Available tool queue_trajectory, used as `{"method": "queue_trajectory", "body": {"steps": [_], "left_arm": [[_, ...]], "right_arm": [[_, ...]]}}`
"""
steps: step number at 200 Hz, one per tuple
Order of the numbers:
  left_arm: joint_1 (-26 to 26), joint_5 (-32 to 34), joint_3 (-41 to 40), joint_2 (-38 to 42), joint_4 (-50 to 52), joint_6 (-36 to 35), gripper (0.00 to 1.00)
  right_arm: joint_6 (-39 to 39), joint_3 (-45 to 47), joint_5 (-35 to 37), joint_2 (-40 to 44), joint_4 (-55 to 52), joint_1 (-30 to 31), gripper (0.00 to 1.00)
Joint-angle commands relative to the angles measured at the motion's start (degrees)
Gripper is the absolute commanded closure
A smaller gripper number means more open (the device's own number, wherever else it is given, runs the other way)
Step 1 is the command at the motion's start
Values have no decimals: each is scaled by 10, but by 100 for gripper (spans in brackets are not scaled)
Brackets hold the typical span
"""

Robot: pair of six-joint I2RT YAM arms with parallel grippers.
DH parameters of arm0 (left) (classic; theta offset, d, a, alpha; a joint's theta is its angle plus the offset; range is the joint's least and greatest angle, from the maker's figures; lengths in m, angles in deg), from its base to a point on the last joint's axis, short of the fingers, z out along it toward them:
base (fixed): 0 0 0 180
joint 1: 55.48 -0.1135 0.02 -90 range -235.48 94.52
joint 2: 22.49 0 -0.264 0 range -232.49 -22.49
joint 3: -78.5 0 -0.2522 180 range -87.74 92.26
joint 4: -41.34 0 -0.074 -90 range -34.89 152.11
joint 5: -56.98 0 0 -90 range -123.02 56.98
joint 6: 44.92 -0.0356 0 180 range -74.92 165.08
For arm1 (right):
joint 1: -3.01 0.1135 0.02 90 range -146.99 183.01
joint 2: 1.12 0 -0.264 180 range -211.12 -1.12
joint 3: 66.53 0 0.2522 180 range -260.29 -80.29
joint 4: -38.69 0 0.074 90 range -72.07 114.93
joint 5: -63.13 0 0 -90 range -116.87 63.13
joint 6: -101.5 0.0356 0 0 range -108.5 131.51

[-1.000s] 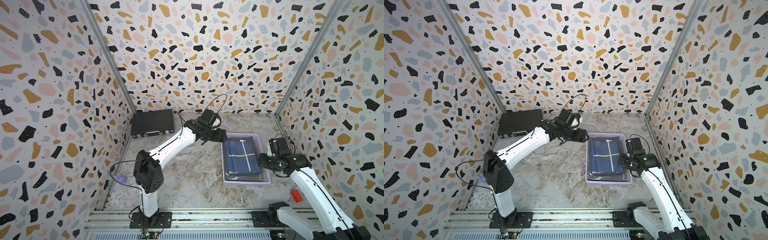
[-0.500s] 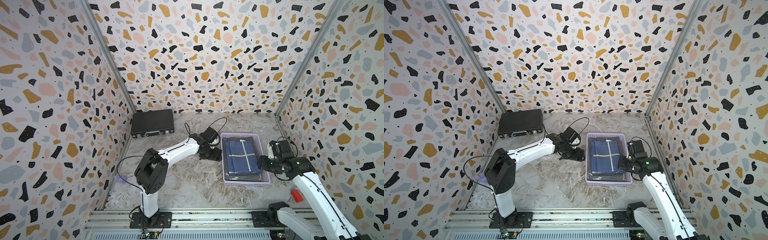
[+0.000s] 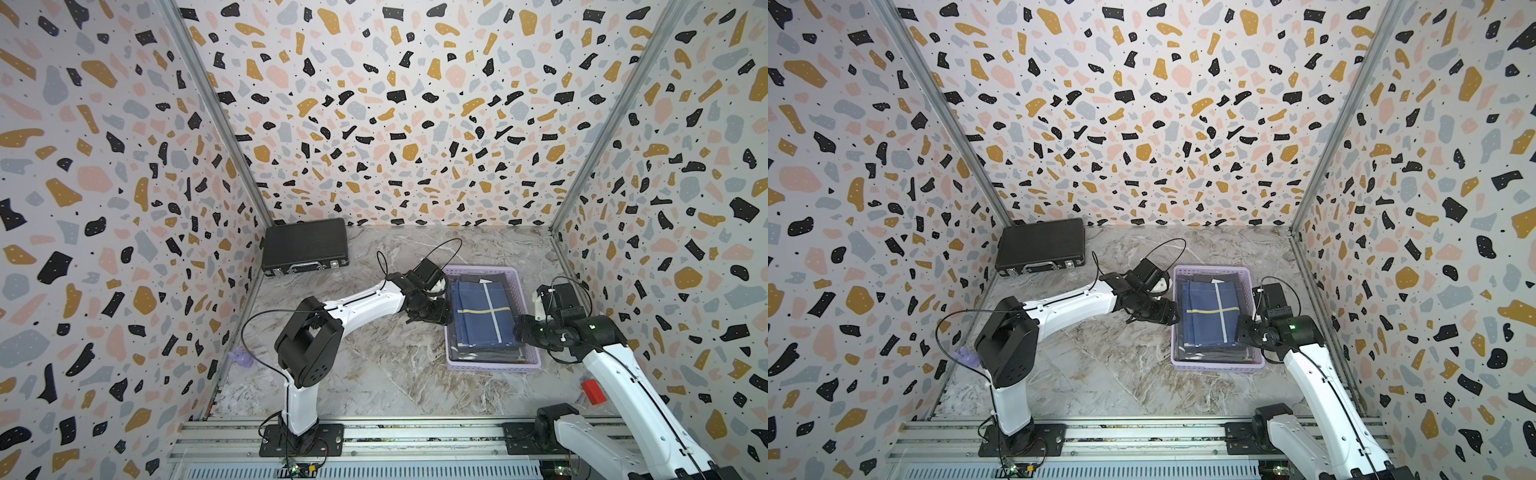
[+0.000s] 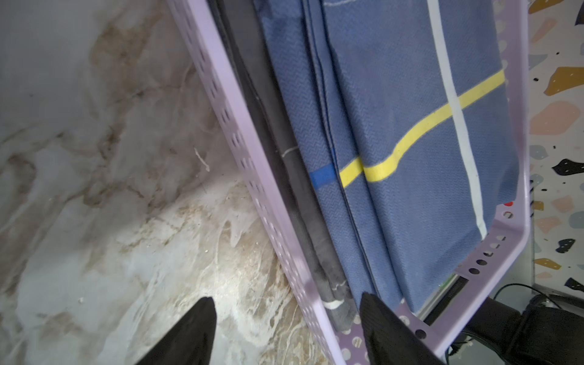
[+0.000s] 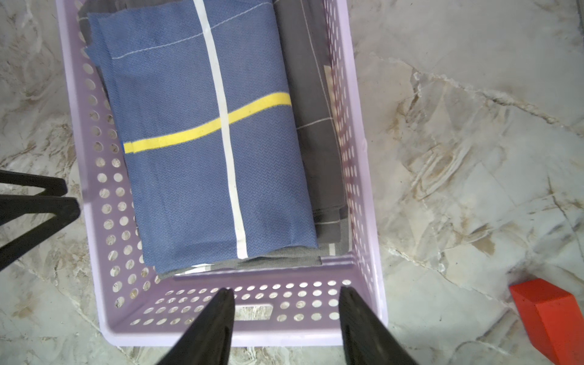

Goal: Put the folded pillowcase in the basket
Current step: Move the pillowcase to the center of the board.

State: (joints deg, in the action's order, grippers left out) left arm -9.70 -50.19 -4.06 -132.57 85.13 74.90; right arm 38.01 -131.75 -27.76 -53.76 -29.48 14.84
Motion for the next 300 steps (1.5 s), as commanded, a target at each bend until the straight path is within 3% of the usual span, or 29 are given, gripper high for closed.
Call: {"method": "queue_trajectory", "body": {"steps": [1,9,47,56,101,133,155,175,226,247,271,300], "left_arm": [[1,32,23,-25,16,-1,33],[1,33,22,-30,15,-1,38],[0,37,23,-41,15,-14,87],[-1,43,17,-30,17,-19,93],[-31,137,-19,80,114,-70,100],[-115,127,-73,137,201,-146,98],[-173,100,-113,166,200,-178,96],[-192,94,-113,151,195,-188,96],[-195,55,-94,80,140,-106,99],[-181,52,-133,107,105,-48,100],[-162,96,-167,148,100,-7,100],[-162,123,-200,182,96,4,100]], "right_arm": [[-2,-1,-4,11,-3,-2,42],[-2,-2,-5,10,-2,-2,42],[-4,-4,-12,10,0,-2,42],[1,-4,-17,10,5,-2,42],[10,-6,-44,-9,32,-1,43],[15,-3,-58,-9,49,-2,43],[17,-2,-64,-12,58,-2,43],[18,-1,-68,-14,62,-2,43],[14,2,-63,-6,52,-2,43],[11,2,-57,-3,49,-2,43],[12,5,-57,0,50,-2,43],[12,4,-60,-4,50,-2,43]]}}
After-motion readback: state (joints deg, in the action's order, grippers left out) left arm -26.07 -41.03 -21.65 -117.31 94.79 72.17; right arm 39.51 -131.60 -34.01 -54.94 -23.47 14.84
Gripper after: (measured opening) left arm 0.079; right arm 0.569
